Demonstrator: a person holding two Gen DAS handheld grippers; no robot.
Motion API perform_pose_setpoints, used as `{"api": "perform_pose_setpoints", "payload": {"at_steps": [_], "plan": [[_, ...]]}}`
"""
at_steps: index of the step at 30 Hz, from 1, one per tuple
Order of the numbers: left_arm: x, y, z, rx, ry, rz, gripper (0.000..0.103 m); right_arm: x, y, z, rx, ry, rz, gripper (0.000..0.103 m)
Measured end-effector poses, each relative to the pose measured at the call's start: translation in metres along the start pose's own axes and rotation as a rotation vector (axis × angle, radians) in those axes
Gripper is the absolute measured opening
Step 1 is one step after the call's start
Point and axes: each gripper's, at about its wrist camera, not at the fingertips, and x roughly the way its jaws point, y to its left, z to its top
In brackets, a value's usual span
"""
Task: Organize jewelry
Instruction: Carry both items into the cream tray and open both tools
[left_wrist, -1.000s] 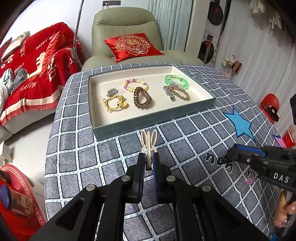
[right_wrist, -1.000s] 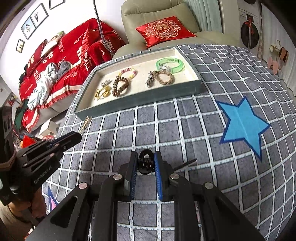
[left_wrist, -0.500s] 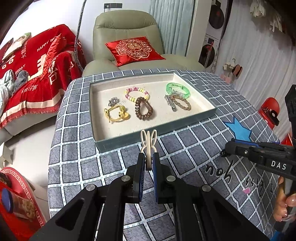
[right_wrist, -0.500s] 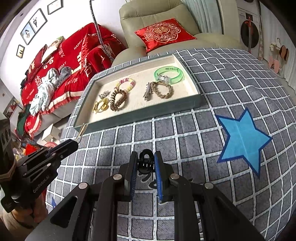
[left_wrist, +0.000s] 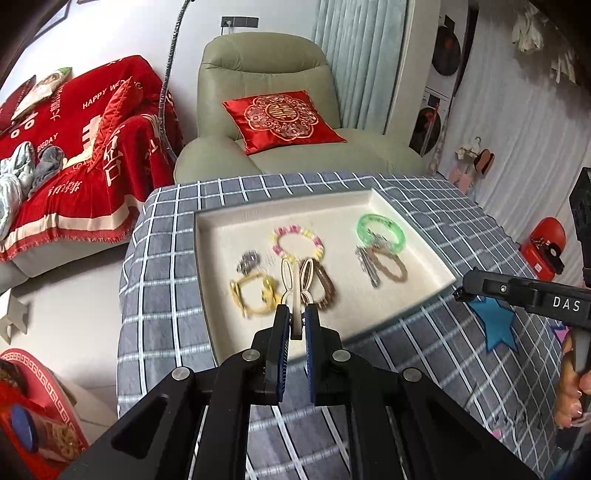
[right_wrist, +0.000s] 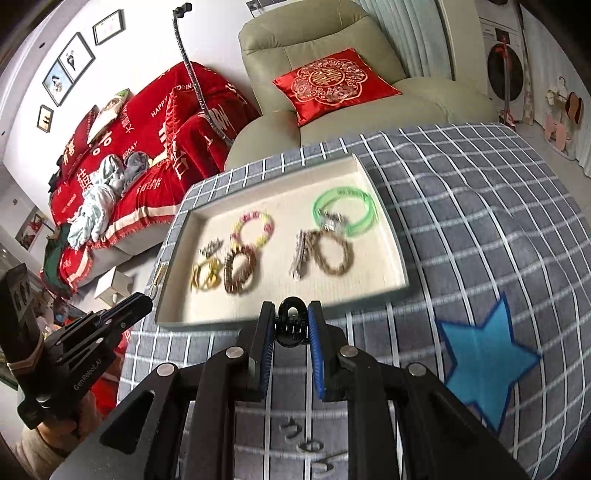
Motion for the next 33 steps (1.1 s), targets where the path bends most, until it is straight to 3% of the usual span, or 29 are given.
{"api": "perform_pose_setpoints", "payload": {"at_steps": [12,23,33], "plan": [[0.056,0.003,0.015,-0.018,0.063,0.038,0.024,0.055,-0.003,0.04,-0.028,0.044,-0.041,0.02],[0.083,0.001,0.008,0.017,0.108,0.094,0.024,0.095,-0.025,0.038,0.001,0.093,-0.068,0.02],[0.089,-0.009,0.004,0.068,0.115,0.127,0.024,0.106,-0.023,0.035,-0.021,0.109,-0.091,0.022]]}}
